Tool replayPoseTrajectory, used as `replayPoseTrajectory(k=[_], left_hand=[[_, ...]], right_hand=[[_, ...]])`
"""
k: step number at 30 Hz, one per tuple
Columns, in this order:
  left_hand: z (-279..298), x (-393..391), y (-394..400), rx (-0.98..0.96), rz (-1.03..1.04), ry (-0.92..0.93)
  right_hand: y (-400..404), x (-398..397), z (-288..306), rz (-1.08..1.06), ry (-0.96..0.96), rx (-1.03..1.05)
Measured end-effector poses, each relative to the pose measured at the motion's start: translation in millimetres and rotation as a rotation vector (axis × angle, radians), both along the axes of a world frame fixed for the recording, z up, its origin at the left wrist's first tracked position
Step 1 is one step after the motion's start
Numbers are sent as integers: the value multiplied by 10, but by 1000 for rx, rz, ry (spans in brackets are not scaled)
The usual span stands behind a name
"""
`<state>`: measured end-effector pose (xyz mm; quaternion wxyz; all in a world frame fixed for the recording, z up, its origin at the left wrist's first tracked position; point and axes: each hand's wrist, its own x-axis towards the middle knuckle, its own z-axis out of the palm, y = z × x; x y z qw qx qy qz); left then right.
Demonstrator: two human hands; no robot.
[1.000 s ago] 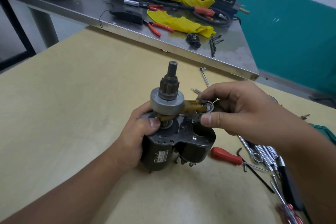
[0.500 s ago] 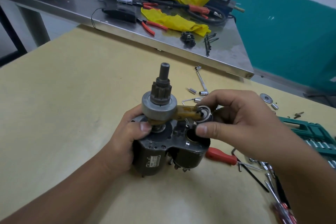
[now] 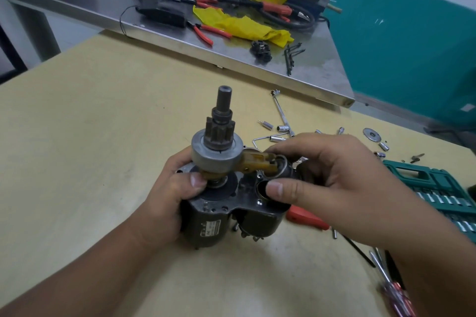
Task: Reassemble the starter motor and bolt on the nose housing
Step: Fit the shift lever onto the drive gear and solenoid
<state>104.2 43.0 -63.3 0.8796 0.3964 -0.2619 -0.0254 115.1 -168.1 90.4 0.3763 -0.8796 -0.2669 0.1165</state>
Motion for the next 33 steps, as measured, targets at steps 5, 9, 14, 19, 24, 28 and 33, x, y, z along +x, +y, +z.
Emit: replayPoseTrajectory(k=[5, 9, 14, 19, 24, 28, 33], left_hand=[[-24, -6, -13, 7, -6, 0], [-29, -31, -6, 72, 83, 22], [30, -41, -15, 75, 101, 30], [47, -56, -20, 62, 122, 39], [32, -45, -25, 82, 77, 16], [45, -57, -29, 61, 114, 61], [55, -34, -43, 25, 197, 129]], right_hand=[[38, -16, 48, -65, -146, -161], [81, -73, -23, -118, -101, -68], [32, -80, 14, -105, -133, -46], [-51, -5, 134, 79, -34, -157], [-16, 94, 185, 252, -146, -477], [5, 84, 176, 199, -212, -410], [20, 73, 81, 87, -252, -227]])
